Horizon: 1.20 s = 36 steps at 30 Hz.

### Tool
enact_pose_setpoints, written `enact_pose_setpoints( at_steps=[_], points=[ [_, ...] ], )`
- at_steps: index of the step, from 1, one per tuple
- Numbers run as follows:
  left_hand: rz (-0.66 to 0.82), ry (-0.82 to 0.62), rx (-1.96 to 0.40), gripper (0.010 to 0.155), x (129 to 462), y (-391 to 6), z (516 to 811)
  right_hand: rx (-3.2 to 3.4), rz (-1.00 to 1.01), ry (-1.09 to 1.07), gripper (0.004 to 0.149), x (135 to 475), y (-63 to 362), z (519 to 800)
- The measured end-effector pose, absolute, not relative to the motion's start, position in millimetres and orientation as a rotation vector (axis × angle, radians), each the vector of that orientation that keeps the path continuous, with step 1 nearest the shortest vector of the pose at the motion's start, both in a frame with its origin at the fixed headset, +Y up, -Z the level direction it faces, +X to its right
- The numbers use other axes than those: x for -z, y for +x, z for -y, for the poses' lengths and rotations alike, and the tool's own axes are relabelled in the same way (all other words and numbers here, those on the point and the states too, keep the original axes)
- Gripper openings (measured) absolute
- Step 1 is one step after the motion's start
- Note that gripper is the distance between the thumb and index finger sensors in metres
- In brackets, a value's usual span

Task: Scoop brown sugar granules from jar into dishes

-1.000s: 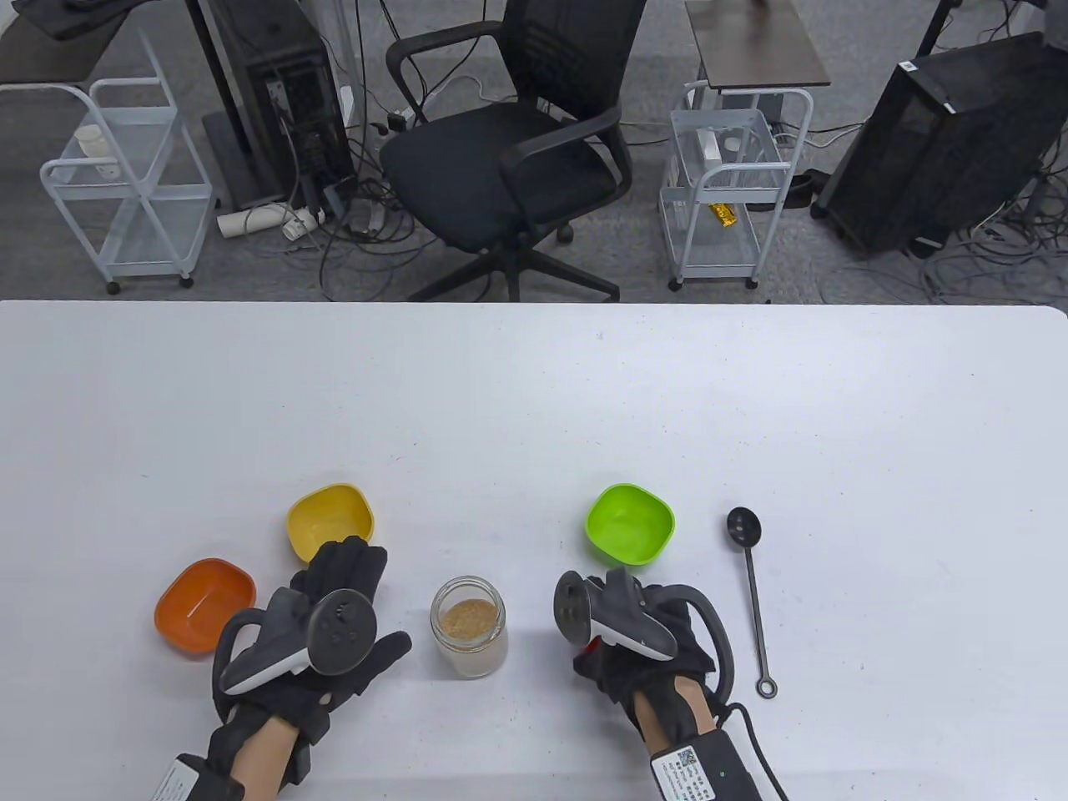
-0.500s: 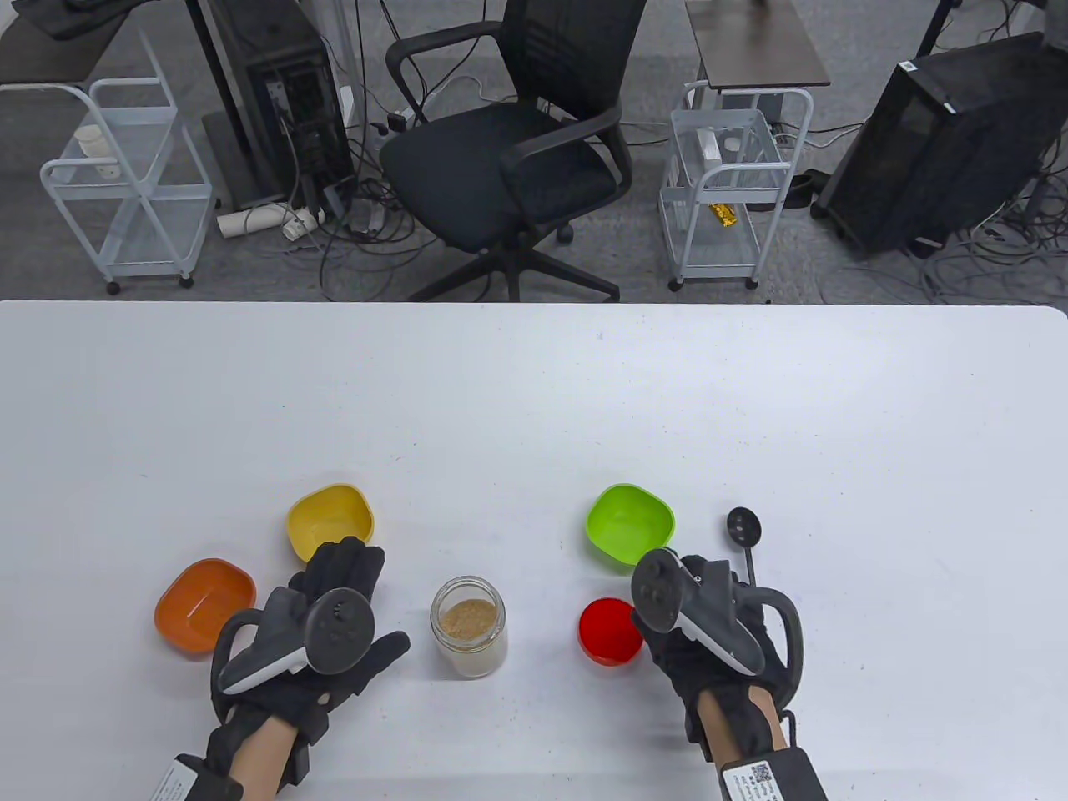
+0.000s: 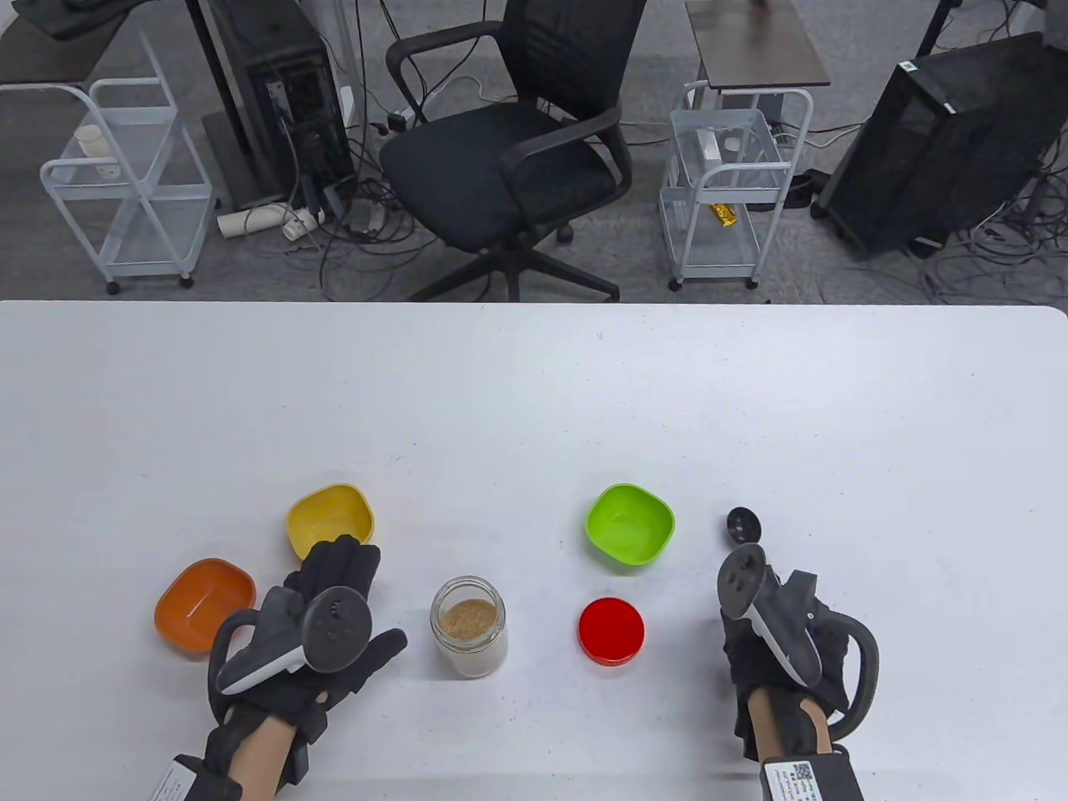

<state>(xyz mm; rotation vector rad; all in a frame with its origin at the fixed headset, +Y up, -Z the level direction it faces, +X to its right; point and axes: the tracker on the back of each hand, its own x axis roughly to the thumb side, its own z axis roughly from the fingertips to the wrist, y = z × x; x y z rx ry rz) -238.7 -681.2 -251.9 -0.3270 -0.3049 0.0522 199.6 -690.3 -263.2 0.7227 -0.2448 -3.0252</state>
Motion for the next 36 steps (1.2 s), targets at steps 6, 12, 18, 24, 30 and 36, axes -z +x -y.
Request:
enact_pose_setpoints(
  at_steps=[6, 12, 18, 24, 30, 36],
  points=[
    [0.307, -0.341, -0.049, 0.098, 252.5, -238.0, 682.8, 2.951, 0.270, 0.859, 0.057, 265.6, 208.1, 704.2],
    [0.296, -0.349, -0.051, 0.098, 253.2, -238.7, 683.1, 2.921, 0.357, 0.918, 0.054, 264.4, 209.3, 708.2],
    [0.291, -0.348, -0.051, 0.098, 253.5, -238.8, 683.8, 2.941, 0.380, 0.936, 0.046, 264.4, 209.2, 712.0],
    [0.272, -0.350, -0.049, 0.098, 253.3, -241.0, 683.5, 2.971, 0.337, 0.995, 0.041, 263.0, 212.0, 713.4],
    [0.268, -0.349, -0.058, 0.098, 253.8, -242.0, 683.5, 3.060, 0.277, 1.041, 0.040, 258.1, 219.1, 711.1],
    [0.269, -0.351, -0.063, 0.098, 254.4, -242.4, 684.0, 3.154, 0.117, 1.008, 0.039, 253.0, 214.5, 694.2]
  ],
)
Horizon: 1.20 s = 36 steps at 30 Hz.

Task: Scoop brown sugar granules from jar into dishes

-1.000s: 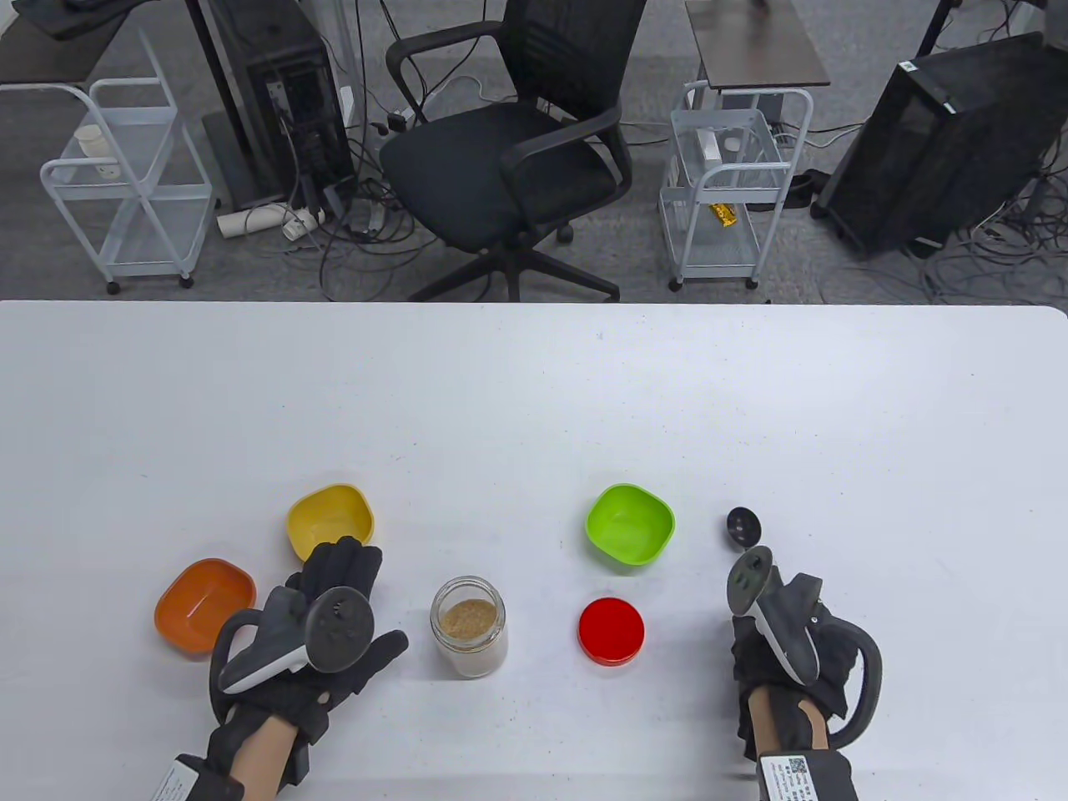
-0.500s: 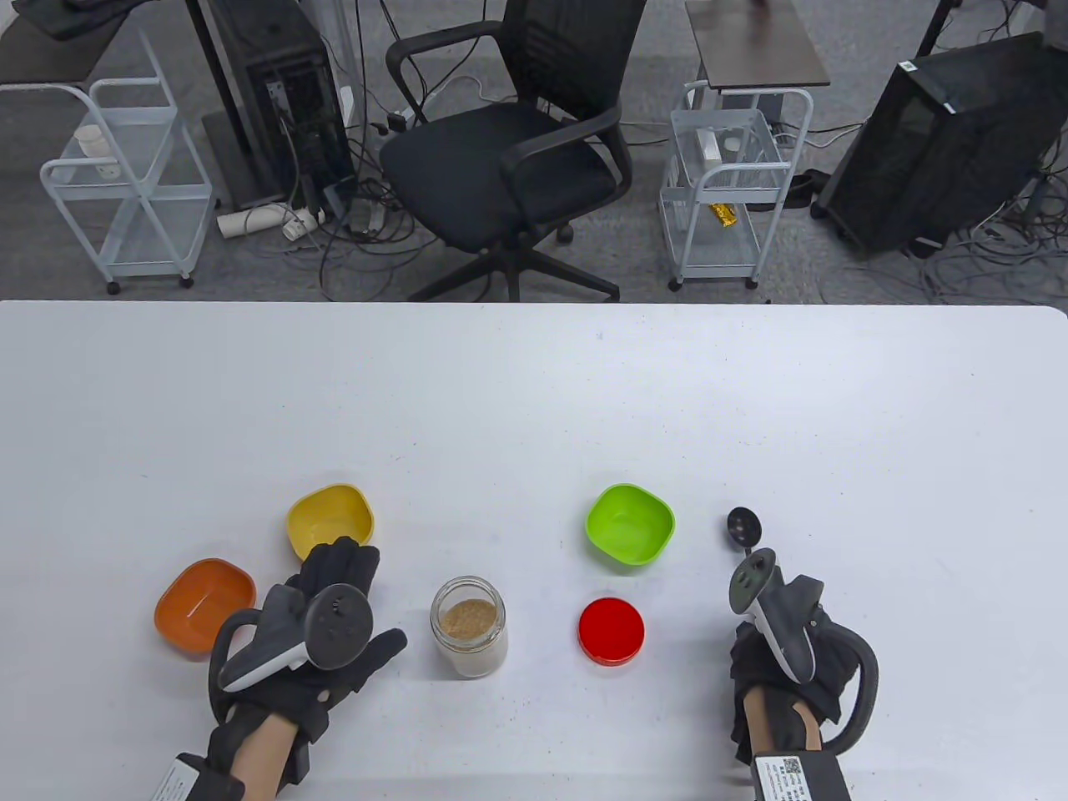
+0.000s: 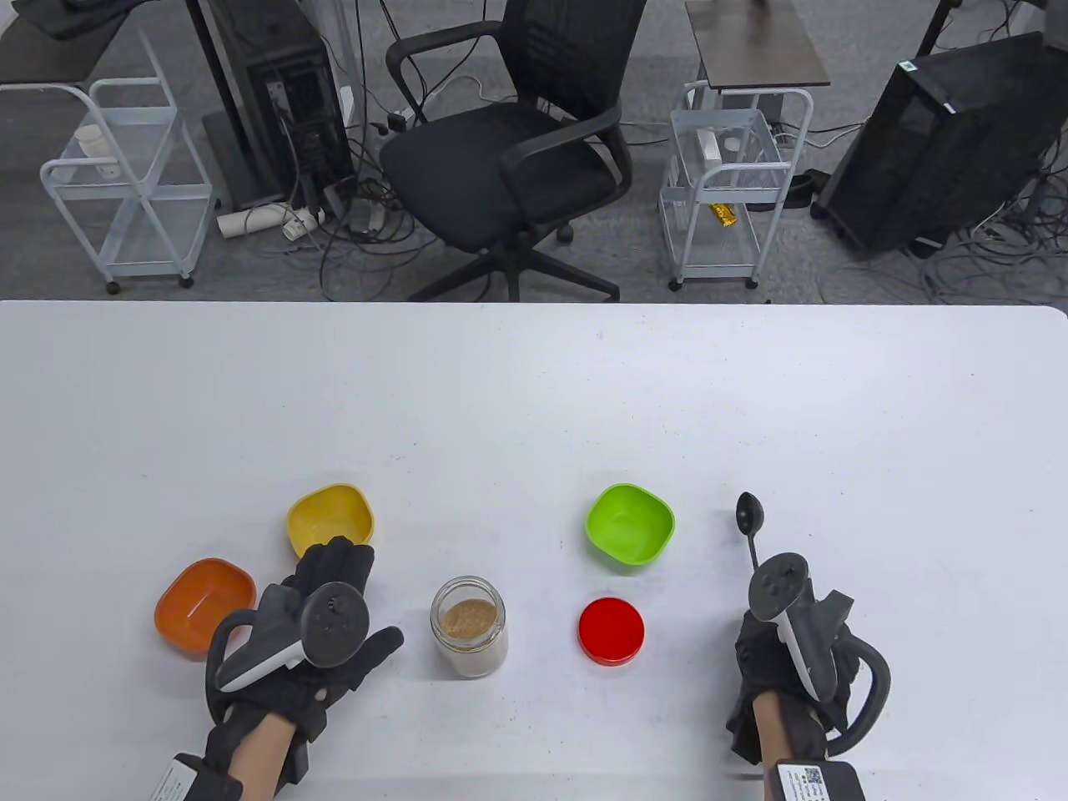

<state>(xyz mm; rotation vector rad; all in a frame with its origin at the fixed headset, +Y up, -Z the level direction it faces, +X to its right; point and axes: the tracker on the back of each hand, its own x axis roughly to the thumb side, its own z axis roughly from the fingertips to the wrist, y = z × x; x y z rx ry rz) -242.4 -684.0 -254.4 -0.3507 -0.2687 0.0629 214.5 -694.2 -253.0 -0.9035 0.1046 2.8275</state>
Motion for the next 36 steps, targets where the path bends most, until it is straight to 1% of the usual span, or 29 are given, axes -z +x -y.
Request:
enact_pose_setpoints(
  at_steps=[5, 9, 15, 27, 33, 36],
  points=[
    [0.265, -0.349, -0.067, 0.098, 254.8, -243.3, 684.1, -2.753, 0.026, -0.744, 0.040, 248.5, 198.6, 670.8],
    [0.263, -0.349, -0.071, 0.098, 254.9, -244.1, 684.3, -2.678, 0.163, -0.520, 0.041, 244.6, 174.9, 650.8],
    [0.255, -0.353, -0.076, 0.098, 255.2, -246.3, 685.7, -2.635, 0.267, -0.284, 0.042, 239.1, 140.1, 635.9],
    [0.240, -0.363, -0.073, 0.098, 255.3, -248.3, 687.5, -2.518, 0.471, 0.006, 0.041, 223.6, 85.7, 629.7],
    [0.233, -0.365, -0.062, 0.098, 254.5, -248.4, 688.4, -2.495, 0.552, 0.062, 0.039, 211.7, 80.5, 635.4],
    [0.230, -0.369, -0.048, 0.098, 253.7, -247.6, 690.2, -2.456, 0.514, 0.075, 0.038, 208.3, 85.8, 640.0]
  ],
)
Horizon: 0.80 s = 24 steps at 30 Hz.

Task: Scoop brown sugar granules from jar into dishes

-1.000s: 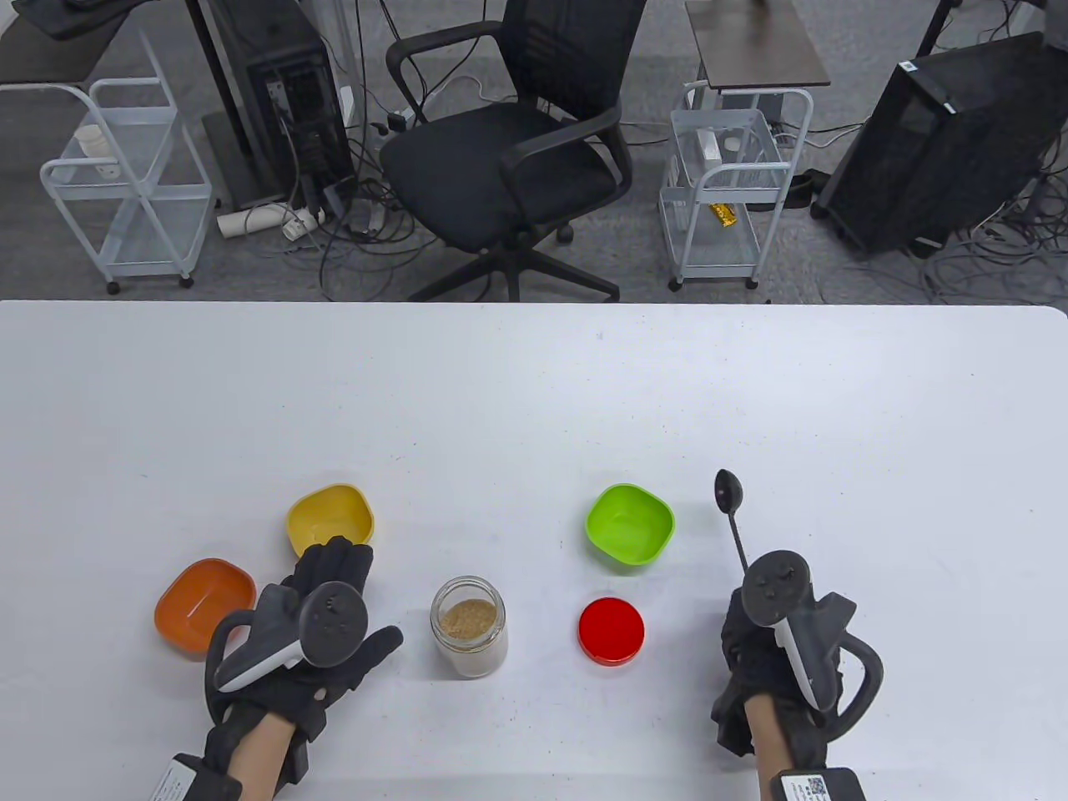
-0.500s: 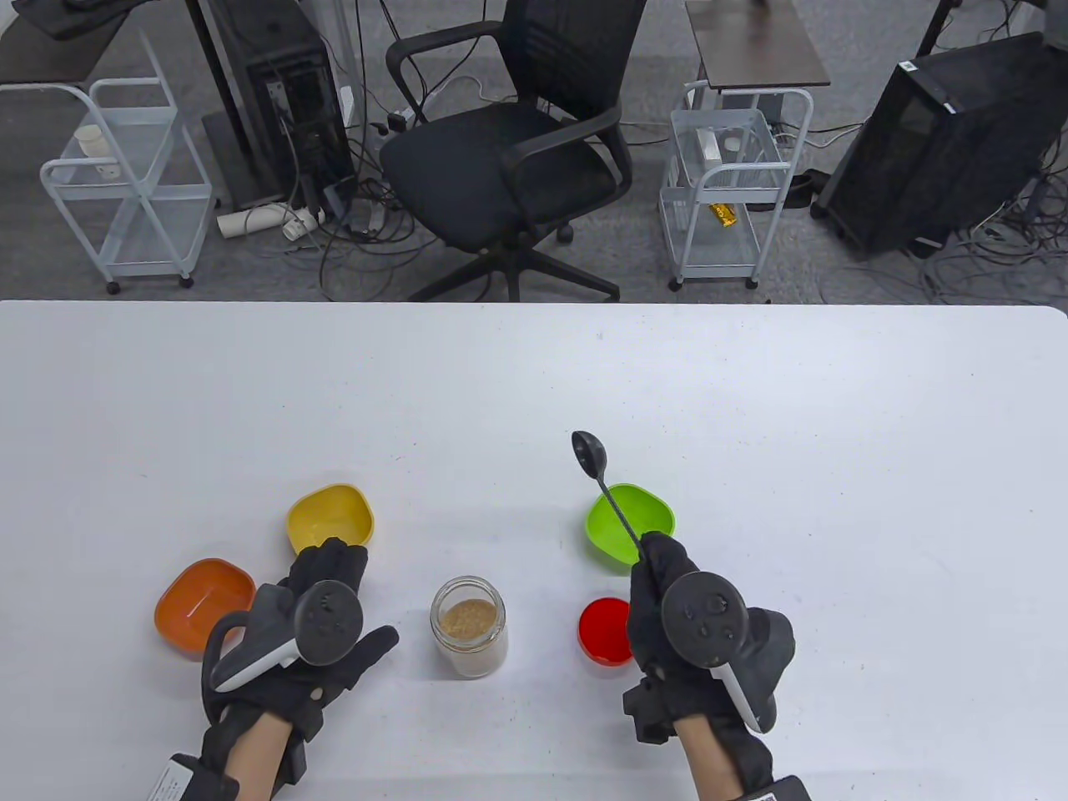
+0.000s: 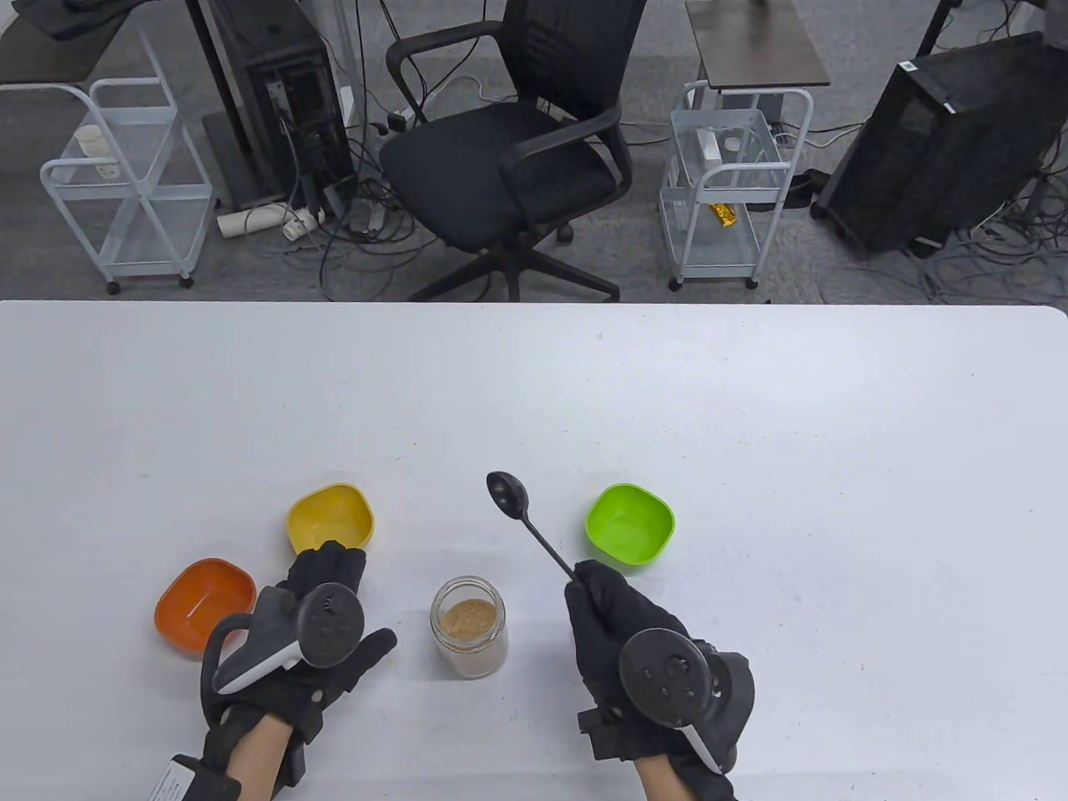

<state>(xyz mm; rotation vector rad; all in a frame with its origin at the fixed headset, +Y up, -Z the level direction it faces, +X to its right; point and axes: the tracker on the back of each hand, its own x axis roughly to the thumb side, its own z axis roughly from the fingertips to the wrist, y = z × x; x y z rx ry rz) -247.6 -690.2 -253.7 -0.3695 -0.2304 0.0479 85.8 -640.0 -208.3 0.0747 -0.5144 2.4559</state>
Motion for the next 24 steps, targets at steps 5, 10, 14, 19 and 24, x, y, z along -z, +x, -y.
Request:
enact_pose_setpoints(
  at_steps=[5, 10, 14, 19, 24],
  points=[
    [0.226, -0.368, -0.039, 0.097, 252.6, -246.8, 691.4, -2.446, 0.481, 0.083, 0.038, 204.9, 91.5, 646.6],
    [0.226, -0.345, -0.022, 0.098, 251.2, -248.3, 687.3, -2.467, 0.474, 0.099, 0.038, 206.8, 89.7, 649.0],
    [0.234, -0.298, 0.006, 0.096, 244.4, -252.8, 680.7, -2.467, 0.469, 0.093, 0.038, 208.5, 90.9, 649.6],
    [0.207, -0.240, 0.025, 0.098, 235.3, -272.3, 670.6, -2.463, 0.461, 0.101, 0.038, 208.0, 90.6, 650.2],
    [0.119, -0.221, 0.047, 0.107, 230.8, -307.3, 656.9, -2.472, 0.457, 0.095, 0.038, 207.7, 91.0, 650.7]
  ],
)
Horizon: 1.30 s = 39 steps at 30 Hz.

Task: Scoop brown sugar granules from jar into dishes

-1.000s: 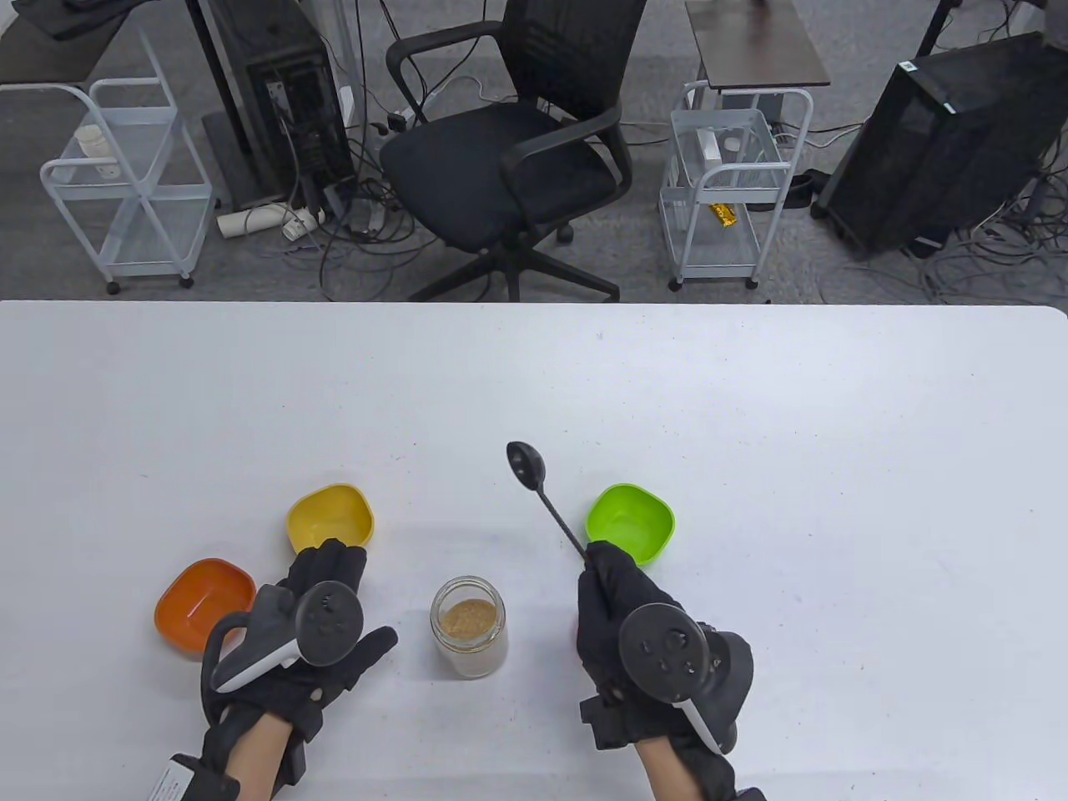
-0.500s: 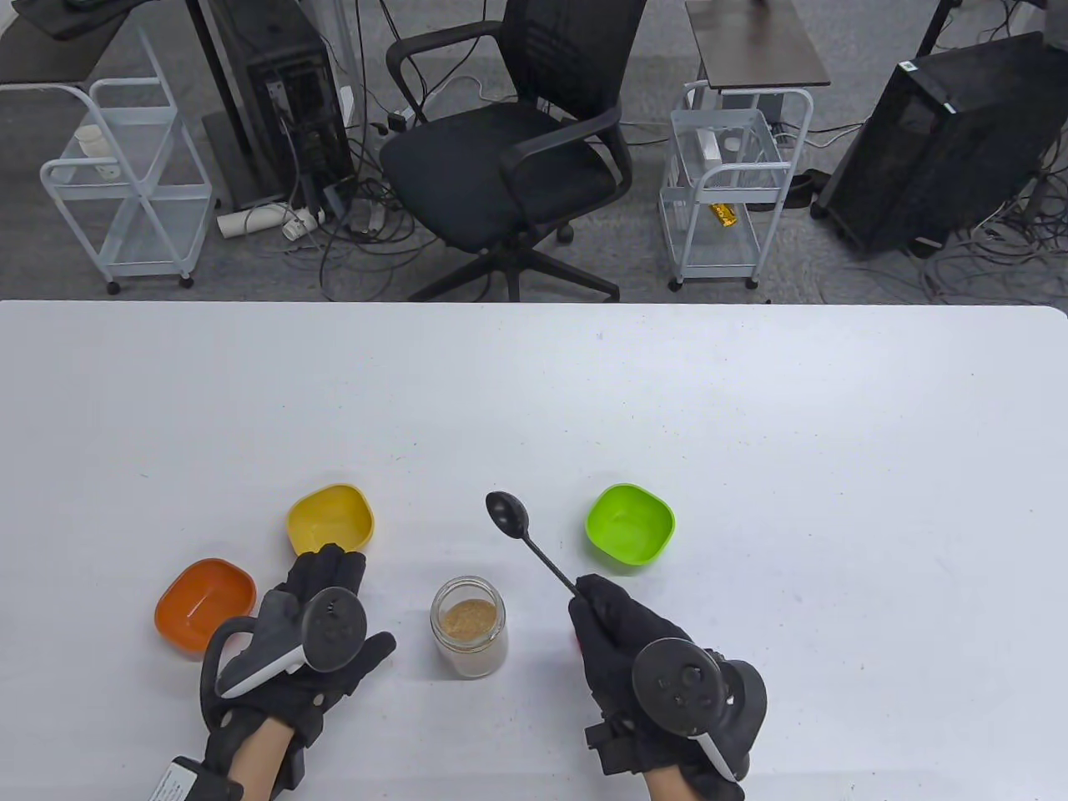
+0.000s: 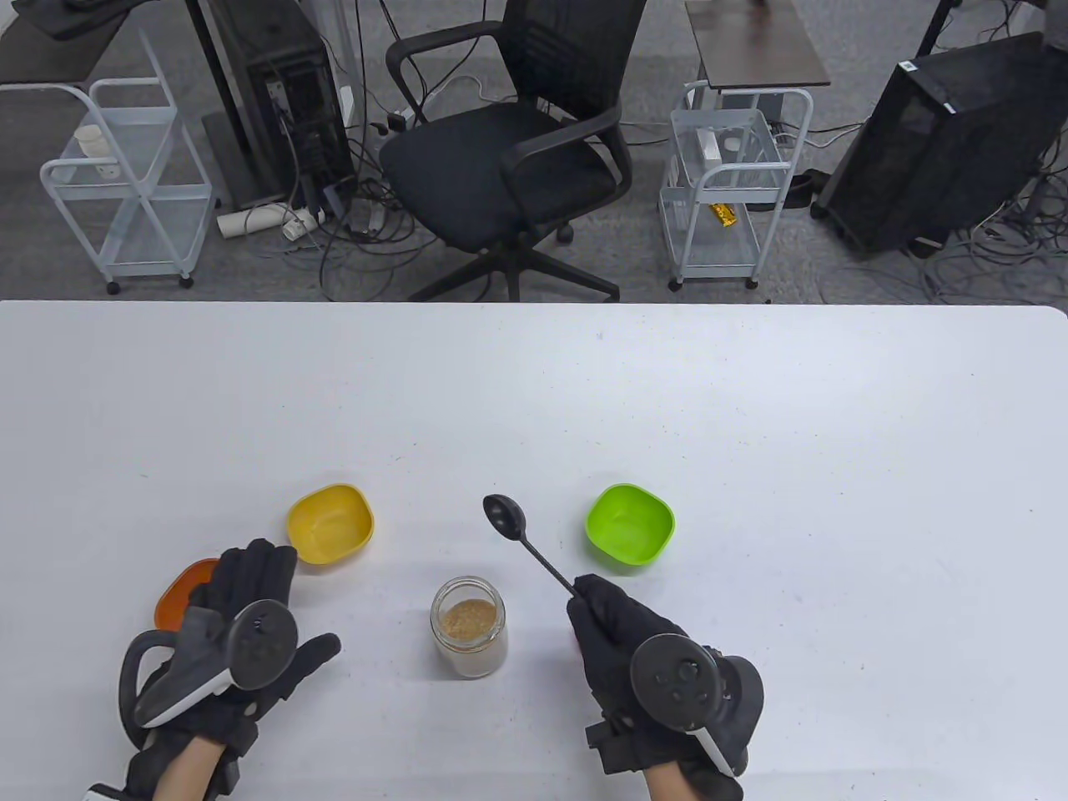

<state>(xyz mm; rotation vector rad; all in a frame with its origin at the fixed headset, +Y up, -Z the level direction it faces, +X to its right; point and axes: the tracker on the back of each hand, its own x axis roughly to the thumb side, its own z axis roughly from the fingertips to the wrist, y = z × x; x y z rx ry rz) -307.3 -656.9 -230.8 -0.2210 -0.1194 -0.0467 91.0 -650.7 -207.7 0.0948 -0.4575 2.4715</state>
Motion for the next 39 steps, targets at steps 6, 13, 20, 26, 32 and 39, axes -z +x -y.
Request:
enact_pose_setpoints(
  at_steps=[6, 13, 20, 26, 32, 39],
  points=[
    [0.023, -0.251, 0.045, 0.111, 232.2, -349.9, 650.6, -2.486, 0.447, 0.097, 0.038, 208.5, 89.8, 650.6],
    [-0.080, -0.381, -0.005, 0.119, 245.4, -379.4, 673.8, -2.501, 0.424, 0.099, 0.038, 209.4, 89.0, 651.0],
    [-0.131, -0.457, -0.112, 0.125, 259.8, -392.0, 694.3, -2.510, 0.414, 0.104, 0.038, 210.9, 88.2, 651.5],
    [-0.158, -0.492, -0.175, 0.125, 266.3, -397.1, 705.5, -2.536, 0.449, 0.097, 0.038, 209.6, 87.2, 650.4],
    [-0.162, -0.464, -0.217, 0.123, 268.7, -399.6, 714.8, -2.532, 0.451, 0.093, 0.038, 209.7, 87.4, 651.0],
    [-0.143, -0.402, -0.230, 0.118, 269.0, -398.1, 716.8, -2.532, 0.438, 0.091, 0.038, 210.5, 87.5, 651.8]
  ],
)
